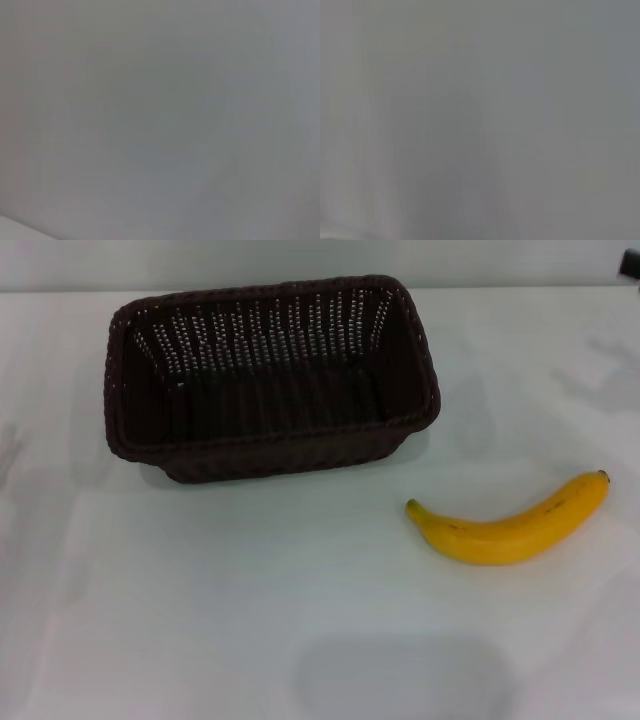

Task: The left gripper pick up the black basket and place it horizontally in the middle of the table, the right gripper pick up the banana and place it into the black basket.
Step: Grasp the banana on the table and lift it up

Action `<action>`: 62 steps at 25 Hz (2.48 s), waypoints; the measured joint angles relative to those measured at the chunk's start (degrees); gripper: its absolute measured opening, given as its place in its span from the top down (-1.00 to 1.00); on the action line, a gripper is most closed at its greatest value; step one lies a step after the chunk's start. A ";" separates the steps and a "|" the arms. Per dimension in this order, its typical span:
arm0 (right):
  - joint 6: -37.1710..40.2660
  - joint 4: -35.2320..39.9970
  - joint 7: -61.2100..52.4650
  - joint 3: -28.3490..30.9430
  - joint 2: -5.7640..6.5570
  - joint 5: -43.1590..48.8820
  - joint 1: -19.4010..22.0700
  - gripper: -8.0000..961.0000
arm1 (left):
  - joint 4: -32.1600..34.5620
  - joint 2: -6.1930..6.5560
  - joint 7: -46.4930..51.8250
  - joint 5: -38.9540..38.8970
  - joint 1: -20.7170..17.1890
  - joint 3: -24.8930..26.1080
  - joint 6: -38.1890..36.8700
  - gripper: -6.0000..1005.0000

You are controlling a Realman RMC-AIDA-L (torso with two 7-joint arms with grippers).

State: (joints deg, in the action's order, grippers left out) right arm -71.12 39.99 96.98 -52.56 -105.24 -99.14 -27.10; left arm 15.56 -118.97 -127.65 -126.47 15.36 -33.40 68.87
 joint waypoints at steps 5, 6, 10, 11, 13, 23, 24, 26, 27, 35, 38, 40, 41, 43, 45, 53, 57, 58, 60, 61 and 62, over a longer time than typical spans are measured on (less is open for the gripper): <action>-14.72 5.93 -2.92 0.44 1.77 9.60 -1.35 -0.74 | 0.01 0.00 -0.13 -0.24 -0.02 0.00 0.05 -0.76; -16.85 7.01 -3.47 0.45 1.84 11.01 -1.50 -0.74 | 0.01 -0.01 -0.15 -0.27 -0.02 0.01 0.13 -0.76; -24.31 12.78 -5.40 0.03 0.59 17.37 -2.01 -0.74 | -0.02 -0.03 -0.10 -0.35 0.10 0.01 0.44 -0.76; -25.87 14.50 -5.91 -0.13 -0.27 19.21 -2.12 -0.74 | -0.03 -0.04 -0.06 -0.35 0.14 0.00 0.51 -0.76; -28.22 18.24 -7.20 -0.47 -1.87 22.97 -2.45 -0.74 | -0.04 -0.04 0.02 -0.37 0.20 0.00 0.62 -0.76; -28.44 34.40 -18.34 -8.93 -9.93 46.26 -5.27 -0.73 | -0.31 -0.20 0.18 -0.87 0.96 0.01 0.73 -0.76; -27.94 34.44 -19.80 -11.13 -9.87 47.06 -5.63 -0.73 | -0.53 -0.21 0.17 -0.96 1.14 0.00 0.66 -0.76; -26.89 34.60 -22.26 -14.40 -9.83 49.67 -6.40 -0.73 | -0.82 -0.21 0.17 -1.06 1.27 0.00 0.65 -0.76; -26.26 34.67 -23.26 -15.73 -9.92 51.15 -6.72 -0.72 | -0.90 -0.22 0.17 -1.12 1.29 0.01 0.65 -0.76; -22.96 35.18 -27.85 -23.99 -10.06 56.32 -7.91 -0.72 | -0.90 -0.17 0.13 -1.16 1.77 0.00 0.44 -0.76; -21.66 35.31 -28.66 -26.68 -10.09 57.99 -8.28 -0.72 | -0.90 -0.15 0.12 -1.26 1.84 0.01 0.39 -0.76; -20.93 35.34 -28.99 -28.11 -10.14 58.81 -8.49 -0.71 | -0.90 -0.14 0.12 -1.32 1.92 0.01 0.38 -0.76; -20.53 35.35 -29.12 -28.87 -10.16 59.12 -8.60 -0.71 | -0.89 -0.12 0.12 -1.42 1.99 0.01 0.38 -0.76; -19.38 35.22 -29.23 -30.63 -10.15 59.51 -8.80 -0.71 | -0.89 -0.07 0.12 -1.73 2.10 0.00 0.38 -0.76; -18.98 35.05 -29.24 -31.07 -10.12 59.59 -8.84 -0.71 | -0.89 -0.03 0.12 -2.00 2.26 0.01 0.35 -0.76; -16.49 34.17 -29.15 -34.69 -10.22 61.72 -8.67 -0.70 | -0.99 -0.11 0.12 -3.19 2.68 0.00 0.19 -0.76; -15.99 33.92 -28.85 -36.06 -10.21 62.14 -8.50 -0.42 | -1.02 -0.12 0.12 -3.25 2.74 0.01 -0.20 -0.76; -15.78 33.89 -28.83 -36.52 -10.21 62.33 -8.50 -0.35 | -1.02 -0.13 0.12 -3.28 2.75 0.01 -0.25 -0.76; -15.24 33.96 -28.82 -37.54 -10.21 62.81 -8.52 -0.19 | -1.03 -0.14 0.12 -3.32 2.79 0.00 -0.29 -0.76; -14.83 33.96 -28.80 -38.14 -10.21 63.21 -8.50 -0.09 | -1.04 -0.17 0.12 -3.33 2.84 0.01 -0.32 -0.76; -14.62 33.98 -28.78 -38.55 -10.22 63.46 -8.48 0.00 | -1.04 -0.19 0.12 -3.35 2.87 0.00 -0.35 -0.76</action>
State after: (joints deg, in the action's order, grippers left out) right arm -85.73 73.97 68.20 -91.11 -115.46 -35.68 -35.58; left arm 14.52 -119.15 -127.53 -129.82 18.23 -33.40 68.52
